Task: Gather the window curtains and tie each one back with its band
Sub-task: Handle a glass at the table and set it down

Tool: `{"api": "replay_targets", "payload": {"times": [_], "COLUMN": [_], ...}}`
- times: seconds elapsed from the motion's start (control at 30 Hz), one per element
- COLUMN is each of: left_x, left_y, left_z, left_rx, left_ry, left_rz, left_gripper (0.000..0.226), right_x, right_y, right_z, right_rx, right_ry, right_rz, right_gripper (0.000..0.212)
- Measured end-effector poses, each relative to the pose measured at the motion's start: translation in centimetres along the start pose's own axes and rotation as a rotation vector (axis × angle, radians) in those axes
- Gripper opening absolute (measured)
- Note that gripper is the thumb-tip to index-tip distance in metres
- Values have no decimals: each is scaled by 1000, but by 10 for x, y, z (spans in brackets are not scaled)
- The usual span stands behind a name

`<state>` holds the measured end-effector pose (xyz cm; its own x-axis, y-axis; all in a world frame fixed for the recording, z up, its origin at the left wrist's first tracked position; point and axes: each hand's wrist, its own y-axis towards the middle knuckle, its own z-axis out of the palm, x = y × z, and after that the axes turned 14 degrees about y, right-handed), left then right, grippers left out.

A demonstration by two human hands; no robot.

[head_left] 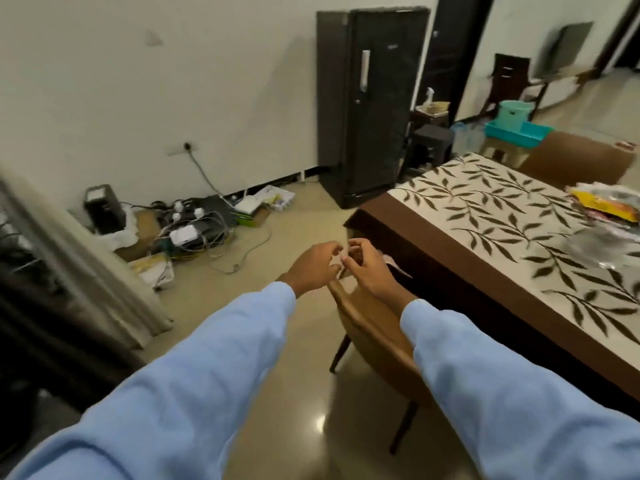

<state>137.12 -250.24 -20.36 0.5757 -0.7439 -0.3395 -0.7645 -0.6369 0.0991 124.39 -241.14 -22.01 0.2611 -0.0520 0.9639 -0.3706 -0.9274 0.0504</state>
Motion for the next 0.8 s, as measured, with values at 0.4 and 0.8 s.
{"api": "replay_targets", "payload": {"times": [0.4,0.8], "left_x": [159,206], "left_y": [-115,-267], "left_z": [-22,-21], "left_rx": [-110,-362], "left_ry": [-52,-222], "left_rz": [-551,-1154], "left_gripper": [46,40], "right_x": [16,31], "right_y": [56,26], "right_z": [191,354], "right_rx": [516,1022], "right_ry": [-85,2], "right_rz": [-129,-134], "right_gripper": [48,44]}}
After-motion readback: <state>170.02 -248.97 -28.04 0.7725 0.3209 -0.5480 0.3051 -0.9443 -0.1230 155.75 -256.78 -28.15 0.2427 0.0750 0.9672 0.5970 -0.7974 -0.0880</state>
